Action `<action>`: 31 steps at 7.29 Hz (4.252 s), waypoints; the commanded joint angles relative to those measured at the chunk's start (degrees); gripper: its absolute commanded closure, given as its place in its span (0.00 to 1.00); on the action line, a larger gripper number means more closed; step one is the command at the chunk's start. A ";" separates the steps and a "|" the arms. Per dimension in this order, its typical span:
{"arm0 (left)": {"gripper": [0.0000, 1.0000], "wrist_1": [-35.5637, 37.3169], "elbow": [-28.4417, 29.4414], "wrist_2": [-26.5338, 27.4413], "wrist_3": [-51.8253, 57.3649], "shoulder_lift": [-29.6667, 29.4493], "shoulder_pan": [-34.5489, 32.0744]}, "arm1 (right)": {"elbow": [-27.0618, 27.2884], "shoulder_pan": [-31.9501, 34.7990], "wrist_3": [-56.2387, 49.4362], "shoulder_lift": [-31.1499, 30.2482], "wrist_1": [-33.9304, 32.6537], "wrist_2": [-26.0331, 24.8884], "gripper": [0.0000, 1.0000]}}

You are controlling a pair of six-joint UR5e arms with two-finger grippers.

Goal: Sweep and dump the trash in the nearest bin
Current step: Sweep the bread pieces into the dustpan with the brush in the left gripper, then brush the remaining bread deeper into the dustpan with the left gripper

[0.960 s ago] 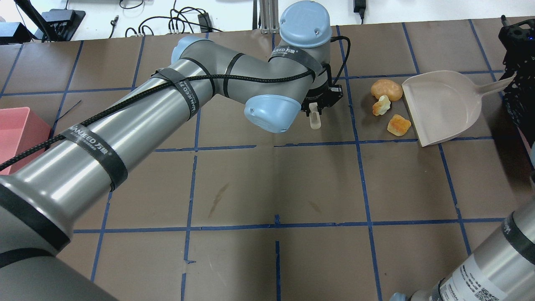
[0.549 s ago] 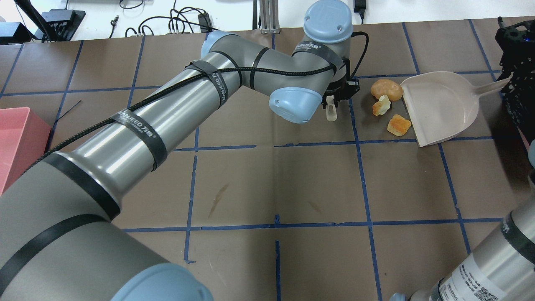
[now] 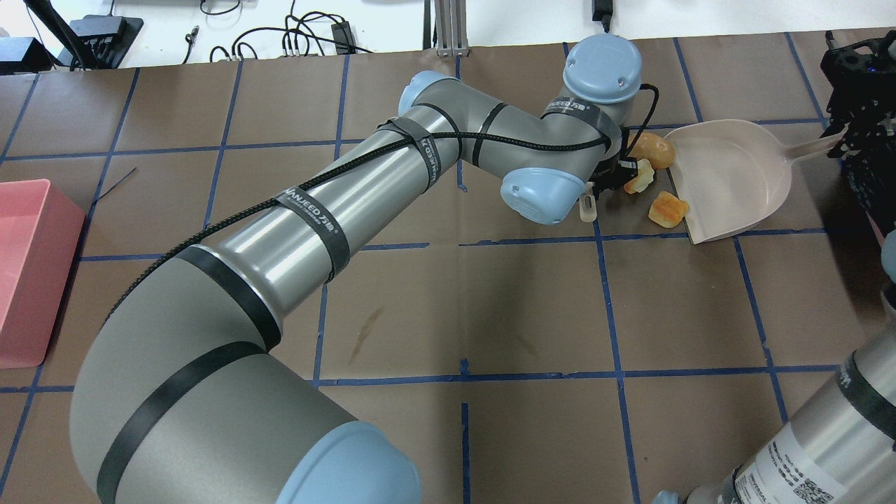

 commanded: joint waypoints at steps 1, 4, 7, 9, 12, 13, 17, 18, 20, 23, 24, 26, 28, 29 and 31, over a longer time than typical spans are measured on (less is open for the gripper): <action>0.99 0.03 0.47 -0.08 -0.06 -0.64 -0.54 | 0.08 0.01 0.12 -0.03 0.00 0.03 1.00; 0.99 2.22 0.56 0.01 1.60 -2.75 -2.21 | 0.08 0.01 0.21 -0.12 0.35 0.38 1.00; 0.99 2.23 0.47 0.00 1.96 -3.01 -3.53 | 0.07 0.18 0.47 -0.03 0.62 1.26 1.00; 0.99 2.23 0.56 0.00 0.82 -3.10 -5.19 | 0.16 0.18 0.38 0.06 0.62 1.26 1.00; 0.99 2.23 1.78 0.09 -2.42 -3.19 -8.00 | 0.08 0.18 0.47 -0.03 0.62 1.35 1.00; 0.99 2.23 3.36 0.01 -3.22 -3.80 -8.53 | 0.16 0.18 0.47 -0.03 0.79 1.26 1.00; 0.99 2.23 7.33 0.18 -8.76 -6.79 -9.42 | 0.16 0.18 0.47 0.06 0.71 1.52 1.00; 0.99 2.31 7.42 0.18 -10.50 -6.79 -9.77 | 0.16 0.18 0.47 -0.03 0.71 1.52 1.00; 0.99 4.67 7.77 -0.08 -16.11 -7.67 -10.55 | 0.16 0.18 0.47 0.05 0.62 1.52 1.00; 0.99 4.95 8.03 -0.35 -14.66 -7.94 -10.91 | 0.16 0.18 0.47 0.14 0.71 1.61 1.00; 0.99 5.04 8.03 -0.35 -14.65 -7.94 -11.69 | 0.16 0.18 0.47 0.14 0.71 1.61 1.00; 0.99 5.83 8.12 -0.26 -15.00 -7.85 -12.67 | 0.25 0.18 0.47 0.14 0.71 1.61 1.00; 0.99 5.92 9.43 -0.35 -16.05 -7.94 -12.67 | 0.25 0.18 0.47 0.14 0.71 1.61 1.00; 0.99 5.92 9.53 -0.35 -16.84 -7.94 -12.76 | 0.34 0.18 0.47 0.06 0.71 1.70 1.00; 0.99 5.92 10.40 -1.31 -18.77 -7.94 -13.37 | 0.69 0.18 0.56 0.06 0.71 2.84 1.00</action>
